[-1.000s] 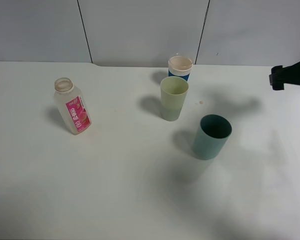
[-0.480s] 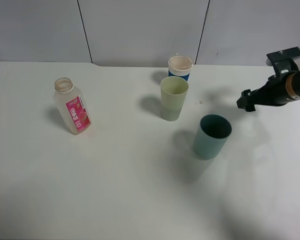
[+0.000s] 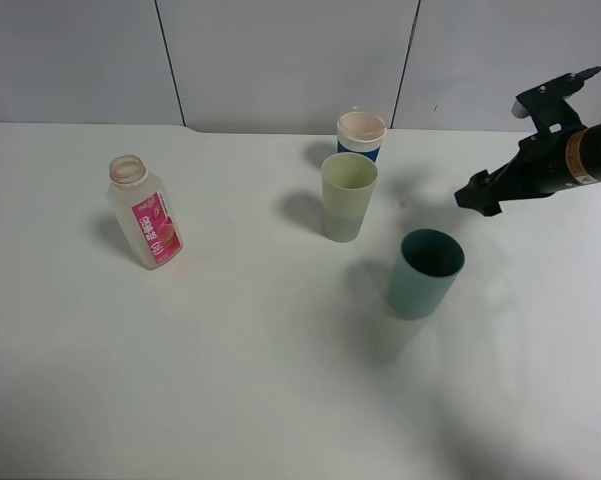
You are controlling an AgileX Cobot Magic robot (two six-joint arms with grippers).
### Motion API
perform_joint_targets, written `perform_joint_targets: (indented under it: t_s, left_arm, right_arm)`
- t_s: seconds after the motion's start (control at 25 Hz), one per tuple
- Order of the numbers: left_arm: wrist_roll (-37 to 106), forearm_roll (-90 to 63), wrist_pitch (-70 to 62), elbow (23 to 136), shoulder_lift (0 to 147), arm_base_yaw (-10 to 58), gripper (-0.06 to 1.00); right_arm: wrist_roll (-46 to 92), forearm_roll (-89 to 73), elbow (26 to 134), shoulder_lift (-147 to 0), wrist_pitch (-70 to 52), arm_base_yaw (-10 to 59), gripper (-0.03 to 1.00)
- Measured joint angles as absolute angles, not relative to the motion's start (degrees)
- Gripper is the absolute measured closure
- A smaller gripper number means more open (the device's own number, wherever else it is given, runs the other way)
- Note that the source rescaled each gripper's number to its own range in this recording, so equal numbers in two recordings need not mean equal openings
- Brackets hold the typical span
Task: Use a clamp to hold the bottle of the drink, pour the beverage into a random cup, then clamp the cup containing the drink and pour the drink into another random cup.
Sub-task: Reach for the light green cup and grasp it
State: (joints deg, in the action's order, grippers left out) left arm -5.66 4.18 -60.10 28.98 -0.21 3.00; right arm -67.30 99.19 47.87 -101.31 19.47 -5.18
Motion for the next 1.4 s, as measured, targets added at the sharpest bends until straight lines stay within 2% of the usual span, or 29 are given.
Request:
perform_joint_targets:
  t_s: [0.32, 0.56, 0.88, 1.4]
  left_arm:
    - [-5.7, 4.2, -60.1, 29.0, -0.2, 3.0, -0.06]
    - [-5.7, 4.2, -60.1, 29.0, -0.2, 3.0, -0.06]
    - [-5.7, 4.2, -60.1, 29.0, -0.2, 3.0, -0.06]
    - [-5.7, 4.1, -60.1, 29.0, -0.2, 3.0, -0.06]
  right_arm:
    - [-53.5, 98.9, 48.0, -101.4, 29.6, -5.2, 0.05]
    - [-41.7, 88.7, 48.3, -101.6, 30.8, -5.2, 0.05]
    - [-38.9, 82.6, 48.4, -103.6, 39.7, -5.2, 0.05]
    - [-33.4, 81.4, 48.5, -111.7, 45.3, -5.2, 0.05]
